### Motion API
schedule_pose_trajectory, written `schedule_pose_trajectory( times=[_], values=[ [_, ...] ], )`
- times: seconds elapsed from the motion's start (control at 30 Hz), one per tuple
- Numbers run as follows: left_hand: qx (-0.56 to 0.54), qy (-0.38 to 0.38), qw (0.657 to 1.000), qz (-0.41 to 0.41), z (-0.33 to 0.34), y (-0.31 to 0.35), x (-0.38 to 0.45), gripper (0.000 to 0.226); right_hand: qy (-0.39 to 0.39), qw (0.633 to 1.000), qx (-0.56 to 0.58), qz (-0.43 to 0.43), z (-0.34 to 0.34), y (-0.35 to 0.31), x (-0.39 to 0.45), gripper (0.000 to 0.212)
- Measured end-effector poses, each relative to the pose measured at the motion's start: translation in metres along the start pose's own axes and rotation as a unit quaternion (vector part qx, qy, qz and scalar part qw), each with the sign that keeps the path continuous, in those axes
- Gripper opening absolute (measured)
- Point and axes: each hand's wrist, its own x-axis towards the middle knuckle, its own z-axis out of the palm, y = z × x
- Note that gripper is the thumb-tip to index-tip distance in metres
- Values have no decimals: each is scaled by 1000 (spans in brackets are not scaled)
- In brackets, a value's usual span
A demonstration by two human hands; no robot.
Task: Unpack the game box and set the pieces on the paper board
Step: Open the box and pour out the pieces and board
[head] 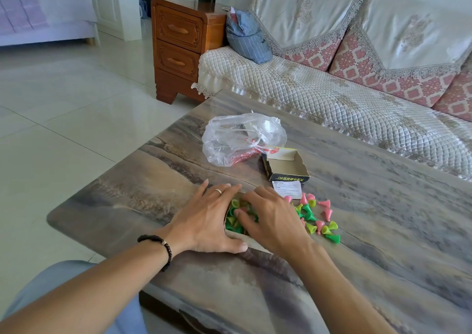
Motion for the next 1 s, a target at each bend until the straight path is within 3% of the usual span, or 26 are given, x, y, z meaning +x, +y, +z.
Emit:
schedule_pose_trajectory(
  times=[0.13, 0.37, 0.53, 0.7, 0.83, 1.0],
  values=[
    [-19, 3, 1000, 12, -2, -2, -1, 110, -14, 999, 26, 18, 0, 4, -4, 25],
    [-34, 7, 999, 6, -2, -1, -2, 108, -2, 994, 72, 78, 10, 3, 1, 38],
    [-35, 7, 999, 4, -2, -2, 0, 108, 50, 986, 117, 108, 8, 3, 2, 37],
    [-31, 12, 999, 0, 0, -2, 1, 110, 144, 954, 183, 190, -7, 12, 7, 41],
    [-36, 14, 999, 2, 0, -3, 1, 111, 200, 934, 140, 261, -17, 43, 10, 46],
    [-31, 13, 999, 1, 0, -4, 2, 112, 109, 949, 12, 297, -11, 71, 0, 36]
  ],
)
